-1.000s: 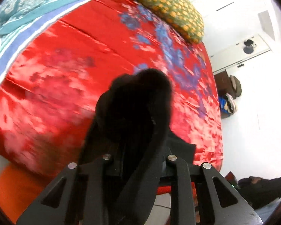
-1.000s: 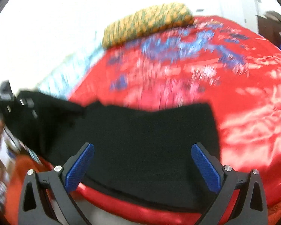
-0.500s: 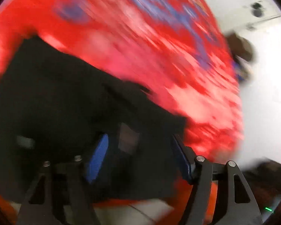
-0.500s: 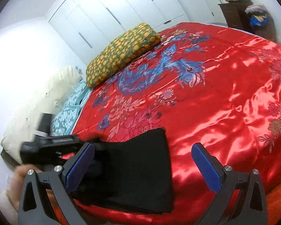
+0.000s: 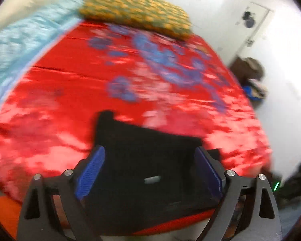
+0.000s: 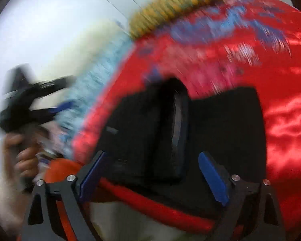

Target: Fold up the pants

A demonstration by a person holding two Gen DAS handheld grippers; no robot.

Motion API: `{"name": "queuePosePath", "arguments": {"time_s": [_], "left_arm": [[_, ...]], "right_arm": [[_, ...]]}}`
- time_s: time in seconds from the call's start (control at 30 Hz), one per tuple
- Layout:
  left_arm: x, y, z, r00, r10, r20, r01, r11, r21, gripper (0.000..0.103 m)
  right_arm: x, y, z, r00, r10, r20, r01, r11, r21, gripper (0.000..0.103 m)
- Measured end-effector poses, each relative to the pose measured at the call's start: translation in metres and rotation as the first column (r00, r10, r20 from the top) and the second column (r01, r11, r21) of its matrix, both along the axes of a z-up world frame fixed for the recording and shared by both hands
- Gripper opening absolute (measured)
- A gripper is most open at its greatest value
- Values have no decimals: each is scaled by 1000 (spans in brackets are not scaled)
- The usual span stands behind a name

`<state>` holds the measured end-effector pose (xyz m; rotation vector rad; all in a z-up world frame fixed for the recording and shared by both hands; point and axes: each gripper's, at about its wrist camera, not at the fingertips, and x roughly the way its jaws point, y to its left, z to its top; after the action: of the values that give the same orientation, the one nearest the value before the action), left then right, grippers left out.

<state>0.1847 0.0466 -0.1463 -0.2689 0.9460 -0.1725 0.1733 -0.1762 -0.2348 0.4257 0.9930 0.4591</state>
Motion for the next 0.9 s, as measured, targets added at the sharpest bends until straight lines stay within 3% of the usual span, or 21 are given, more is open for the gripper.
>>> {"name": "queuePosePath", "arguments": {"time_s": [0.07,0.17,0.23,0.27,0.3,0.37,0.43,0.63,0.9], "left_arm": [[-18,21,-25,998,58,14,-59,995,77,92],[-46,47,-52,993,103,54,-110,984,143,92],[-47,52,-64,994,109,17,-110,973,205,89],[-44,54,-64,995,102,10,-102,974,205,87],[-41,52,-59,996,83,39,-90,973,213,87],[-42,47,-53,993,74,91,-98,950,298,90],[-42,42,-52,992,66,108,-101,927,360,92],[-40,47,-60,991,98,90,-125,921,368,92],[-49,55,-60,987,128,94,-155,904,398,92]], "right_arm": [[12,8,-19,997,-22,-69,22,1000,-5,89],[19,26,-12,998,39,-46,-39,999,9,88],[22,48,-10,995,85,-53,-90,990,-104,85],[24,59,-12,992,111,-64,-121,977,-177,65],[25,64,-14,992,108,-67,-120,966,-229,54],[24,58,-11,995,70,-68,-83,974,-210,34],[20,52,-2,997,66,-50,-75,979,-190,27],[1,55,38,996,72,45,-61,978,-200,23],[-9,62,63,992,70,107,-48,979,-196,17]]}}
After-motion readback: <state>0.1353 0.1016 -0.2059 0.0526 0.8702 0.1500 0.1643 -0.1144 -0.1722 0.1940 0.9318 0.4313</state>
